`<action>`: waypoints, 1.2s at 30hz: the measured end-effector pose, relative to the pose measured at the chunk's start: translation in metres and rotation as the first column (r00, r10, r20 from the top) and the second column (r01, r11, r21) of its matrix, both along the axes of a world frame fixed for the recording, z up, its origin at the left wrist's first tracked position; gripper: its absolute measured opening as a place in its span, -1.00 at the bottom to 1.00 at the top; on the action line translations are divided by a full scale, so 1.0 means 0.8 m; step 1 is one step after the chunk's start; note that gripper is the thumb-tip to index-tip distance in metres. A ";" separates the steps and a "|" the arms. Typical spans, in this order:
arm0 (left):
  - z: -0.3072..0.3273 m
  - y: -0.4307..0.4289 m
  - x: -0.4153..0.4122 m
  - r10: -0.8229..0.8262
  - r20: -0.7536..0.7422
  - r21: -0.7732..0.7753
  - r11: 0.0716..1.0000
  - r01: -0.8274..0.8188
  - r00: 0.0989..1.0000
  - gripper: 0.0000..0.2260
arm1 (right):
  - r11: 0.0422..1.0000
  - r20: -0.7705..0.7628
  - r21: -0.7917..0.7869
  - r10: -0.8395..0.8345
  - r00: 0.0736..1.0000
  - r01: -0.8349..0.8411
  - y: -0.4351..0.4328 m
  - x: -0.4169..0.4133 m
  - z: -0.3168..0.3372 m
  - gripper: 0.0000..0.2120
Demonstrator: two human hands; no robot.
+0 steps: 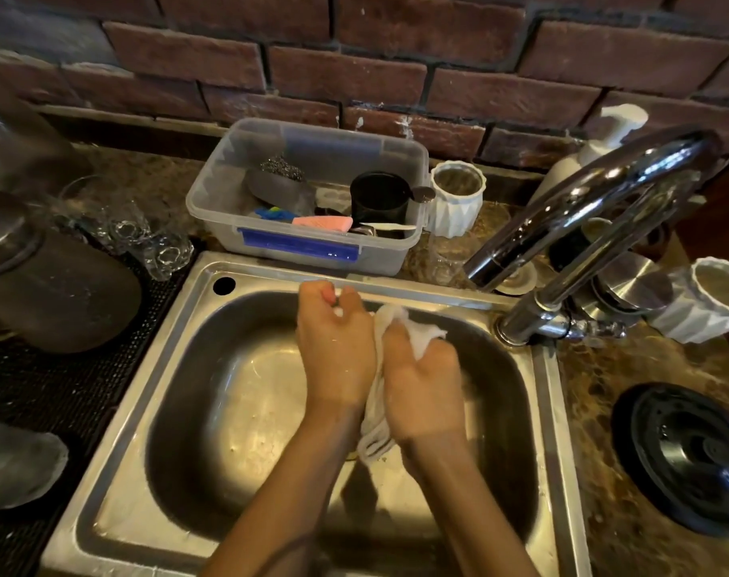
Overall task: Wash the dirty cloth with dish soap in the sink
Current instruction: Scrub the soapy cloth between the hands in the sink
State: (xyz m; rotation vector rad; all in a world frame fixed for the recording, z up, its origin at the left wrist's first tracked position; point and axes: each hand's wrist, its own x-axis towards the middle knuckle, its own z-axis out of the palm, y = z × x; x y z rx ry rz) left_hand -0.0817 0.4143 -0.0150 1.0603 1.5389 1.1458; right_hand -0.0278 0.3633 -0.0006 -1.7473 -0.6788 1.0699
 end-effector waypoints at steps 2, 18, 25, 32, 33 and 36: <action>-0.007 -0.008 0.006 -0.072 0.043 -0.060 0.995 0.075 0.996 -0.91 | 0.993 -0.014 0.085 -0.082 0.997 0.083 0.004 0.010 0.002 -0.66; -0.002 0.001 -0.005 0.192 0.294 -0.295 0.950 -0.102 0.936 -0.69 | 0.973 0.050 0.224 -0.059 0.997 0.046 -0.019 -0.001 -0.023 -0.61; -0.003 -0.037 0.017 0.034 0.213 -0.349 0.936 0.043 0.977 -0.64 | 0.997 0.112 0.081 -0.027 0.993 0.018 0.021 0.028 -0.045 -0.61; -0.027 -0.031 0.014 -0.084 0.114 -0.302 0.946 0.115 0.990 -0.67 | 0.993 0.146 0.101 -0.073 0.987 0.059 0.003 0.015 -0.023 -0.61; -0.025 -0.036 0.017 -0.078 0.135 -0.354 0.927 0.122 0.988 -0.66 | 0.985 0.138 0.135 -0.127 0.982 0.109 0.010 0.023 -0.025 -0.58; -0.008 -0.043 0.026 0.002 0.206 -0.395 0.915 0.082 0.979 -0.61 | 0.995 0.119 0.056 -0.086 0.989 0.079 0.023 0.031 -0.051 -0.67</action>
